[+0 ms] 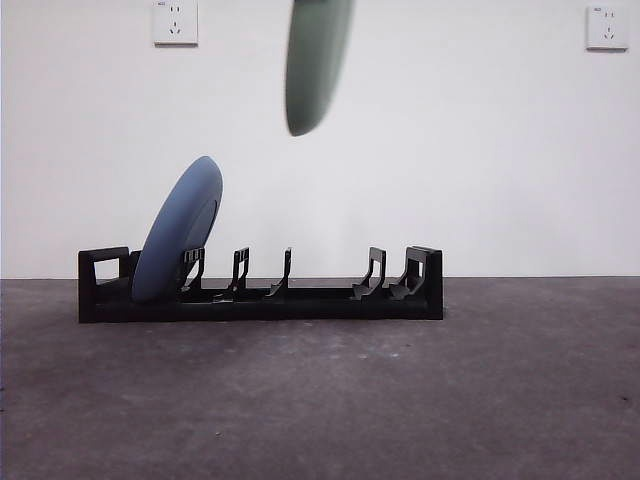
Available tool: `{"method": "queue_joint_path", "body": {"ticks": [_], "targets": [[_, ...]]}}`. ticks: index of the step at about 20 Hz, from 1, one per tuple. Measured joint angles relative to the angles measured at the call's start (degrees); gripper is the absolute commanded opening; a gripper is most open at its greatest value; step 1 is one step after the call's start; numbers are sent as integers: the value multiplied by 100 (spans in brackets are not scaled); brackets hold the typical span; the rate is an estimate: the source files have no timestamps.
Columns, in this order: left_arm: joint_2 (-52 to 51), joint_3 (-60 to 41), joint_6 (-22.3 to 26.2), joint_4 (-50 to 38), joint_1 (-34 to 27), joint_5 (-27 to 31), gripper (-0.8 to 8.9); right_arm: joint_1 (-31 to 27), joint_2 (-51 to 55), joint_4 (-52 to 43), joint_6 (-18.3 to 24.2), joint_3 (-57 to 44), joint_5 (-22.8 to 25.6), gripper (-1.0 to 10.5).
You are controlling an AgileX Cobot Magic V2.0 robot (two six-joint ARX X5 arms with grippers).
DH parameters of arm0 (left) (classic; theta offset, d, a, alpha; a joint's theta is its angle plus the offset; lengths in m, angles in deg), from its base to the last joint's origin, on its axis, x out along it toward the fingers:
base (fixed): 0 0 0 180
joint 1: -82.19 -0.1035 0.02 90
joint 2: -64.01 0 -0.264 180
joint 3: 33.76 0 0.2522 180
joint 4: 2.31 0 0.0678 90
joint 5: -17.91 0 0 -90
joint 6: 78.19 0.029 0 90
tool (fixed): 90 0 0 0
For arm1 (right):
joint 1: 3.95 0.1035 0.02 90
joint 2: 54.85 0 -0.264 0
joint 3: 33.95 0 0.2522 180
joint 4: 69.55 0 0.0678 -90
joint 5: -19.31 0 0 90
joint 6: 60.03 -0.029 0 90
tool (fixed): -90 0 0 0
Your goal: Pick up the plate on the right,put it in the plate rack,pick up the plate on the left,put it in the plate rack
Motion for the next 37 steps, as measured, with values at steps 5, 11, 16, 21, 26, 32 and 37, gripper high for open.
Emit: {"method": "queue_joint_path", "body": {"ticks": [5, 11, 16, 21, 26, 32, 37], "targets": [[518, 0, -264, -363, -588, -234, -9, 15, -22, 437, 146, -13, -699, 311], [1362, 0, -496, -1036, -1027, -247, -9, 20, -22, 439, 166, -13, -833, 311], [2033, 0, -503, -1244, -1217, -391, -9, 20, -22, 439, 168, -13, -833, 311], [2468, 46, -503, -1412, -1244, -369, -9, 20, -22, 439, 168, -13, -833, 311], [2669, 50, -494, -1410, -1255, -98, -9, 20, -22, 439, 173, -13, -833, 311], [2743, 59, -433, -1408, -1252, 42, 1, 20, -22, 439, 190, -13, -833, 311], [2743, 59, -433, -1408, -1252, 63, 224, 20, -22, 439, 234, -13, -833, 311]]}}
